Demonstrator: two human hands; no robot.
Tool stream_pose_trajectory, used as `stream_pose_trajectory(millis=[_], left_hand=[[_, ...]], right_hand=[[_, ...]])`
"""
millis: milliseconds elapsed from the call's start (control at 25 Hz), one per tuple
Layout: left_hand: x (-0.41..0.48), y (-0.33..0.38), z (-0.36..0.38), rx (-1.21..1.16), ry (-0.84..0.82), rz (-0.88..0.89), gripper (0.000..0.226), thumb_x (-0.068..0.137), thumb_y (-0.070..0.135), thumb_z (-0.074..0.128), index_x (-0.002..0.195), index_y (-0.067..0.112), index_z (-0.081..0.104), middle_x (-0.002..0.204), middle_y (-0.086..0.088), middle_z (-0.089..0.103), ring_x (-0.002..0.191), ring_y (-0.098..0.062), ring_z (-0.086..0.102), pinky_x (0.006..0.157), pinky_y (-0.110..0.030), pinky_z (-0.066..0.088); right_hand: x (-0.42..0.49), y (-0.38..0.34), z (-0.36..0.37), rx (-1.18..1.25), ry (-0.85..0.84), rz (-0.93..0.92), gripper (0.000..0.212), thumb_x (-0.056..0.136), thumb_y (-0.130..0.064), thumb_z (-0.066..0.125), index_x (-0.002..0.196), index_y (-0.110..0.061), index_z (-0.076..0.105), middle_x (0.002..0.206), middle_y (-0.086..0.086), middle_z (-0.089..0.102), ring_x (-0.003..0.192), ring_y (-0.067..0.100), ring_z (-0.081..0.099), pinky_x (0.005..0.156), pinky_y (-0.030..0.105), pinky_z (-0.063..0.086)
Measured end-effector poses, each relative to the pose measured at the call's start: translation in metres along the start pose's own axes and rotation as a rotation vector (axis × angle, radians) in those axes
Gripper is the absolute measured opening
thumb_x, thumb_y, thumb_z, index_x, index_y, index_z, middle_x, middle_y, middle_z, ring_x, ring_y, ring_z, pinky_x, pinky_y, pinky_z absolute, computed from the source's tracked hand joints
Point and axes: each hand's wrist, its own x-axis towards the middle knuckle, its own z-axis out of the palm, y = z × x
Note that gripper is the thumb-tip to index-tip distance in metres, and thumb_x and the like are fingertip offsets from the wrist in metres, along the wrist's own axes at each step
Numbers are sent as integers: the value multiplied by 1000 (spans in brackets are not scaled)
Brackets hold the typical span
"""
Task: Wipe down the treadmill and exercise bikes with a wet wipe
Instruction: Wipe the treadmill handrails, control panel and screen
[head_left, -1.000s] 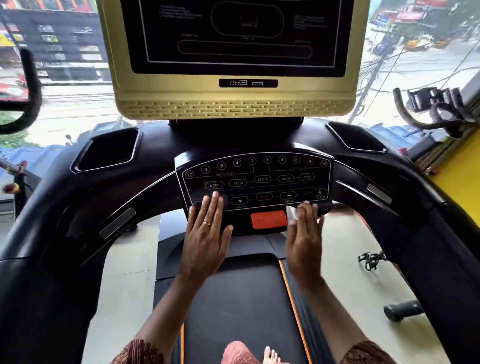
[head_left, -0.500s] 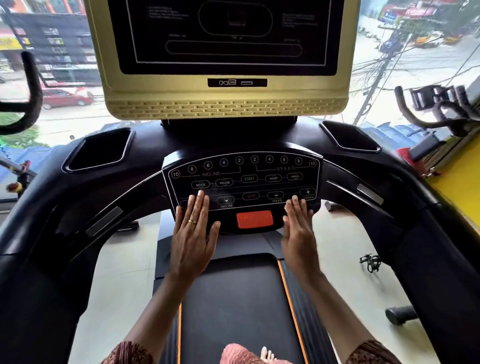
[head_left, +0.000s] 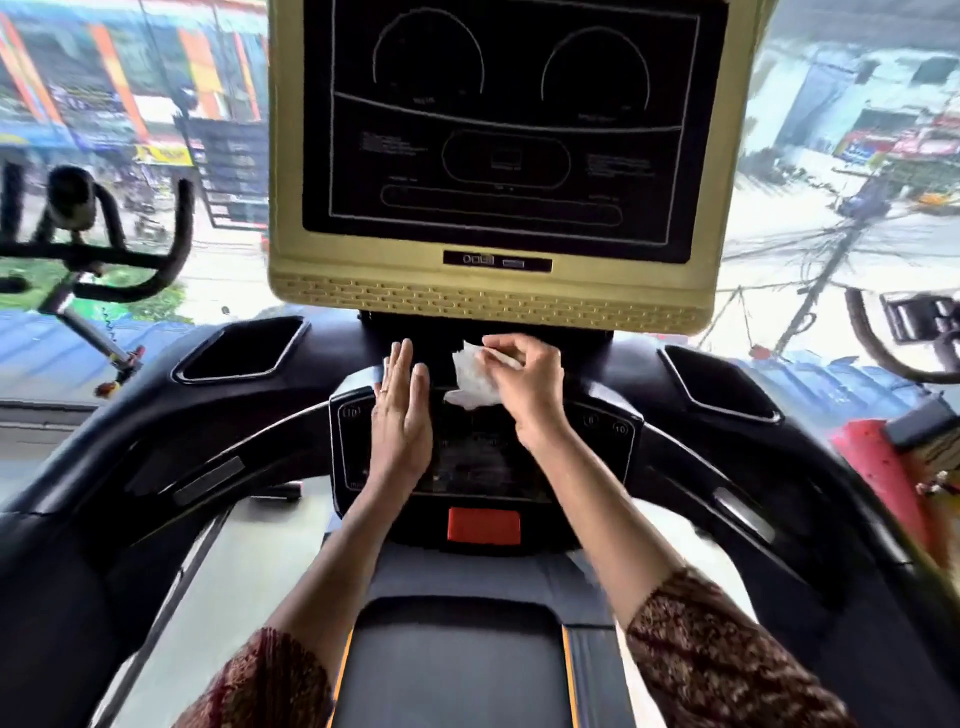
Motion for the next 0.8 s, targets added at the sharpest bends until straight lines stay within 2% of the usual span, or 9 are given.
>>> stream_pose_trajectory(millis=[120,200,240,360,440,520,640,720,800], left_hand=[[39,27,0,-263,98,-143,50,101,39,33,143,12,39,150,-2,36,139,-9,28,115,-23,18],[66,35,-4,-352,120,-217,48,102,38,31,142,14,40,149,1,37,138,-8,29,115,-24,18],[78,36,-5,-380,122,-221,50,101,40,30,143,14,39,150,1,36,138,-8,28,116,-26,17],[129,45,-15,-476,132,-173,51,101,43,29,142,14,39,150,1,36,139,-9,29,116,-28,17],[164,51,-24,-466,130,-121,51,101,42,27,141,14,41,149,1,38,138,-9,30,112,-25,17],[194,58,-30,-478,105,-53,49,102,39,27,141,11,42,147,0,40,137,-9,32,108,-21,18],[238,63,-44,-485,74,32,47,103,35,29,139,8,44,146,-3,42,135,-10,36,108,-19,22],[273,66,-60,-472,72,60,47,103,34,30,138,8,45,145,-2,43,134,-10,36,110,-20,23],[307,67,-78,-463,79,99,47,102,35,30,137,8,47,143,-5,46,133,-12,39,114,-26,24]], right_hand=[[44,-33,5,259,-168,284,24,83,11,57,98,-5,65,102,17,66,90,28,63,80,40,54],[63,-55,11,438,-264,355,31,77,23,52,95,0,60,92,20,64,84,33,63,67,39,58],[72,-63,14,414,-266,317,33,74,27,51,89,-2,58,88,19,63,77,30,63,60,34,58],[107,-81,35,218,-217,161,31,71,25,59,82,-4,60,89,18,64,77,28,64,69,38,55],[128,-93,51,214,-205,129,25,76,20,61,81,-5,61,87,17,64,74,27,62,65,36,54],[146,-107,68,275,-180,136,18,81,15,60,88,-2,60,86,14,63,70,26,63,65,38,58],[170,-127,99,338,-142,112,21,84,15,56,101,3,56,90,15,62,64,27,70,65,44,60],[189,-142,123,321,-120,78,20,83,16,54,97,1,57,93,16,63,78,33,70,74,48,58],[209,-160,151,321,-103,33,23,83,16,50,93,-3,59,93,16,63,81,32,67,72,39,58]])
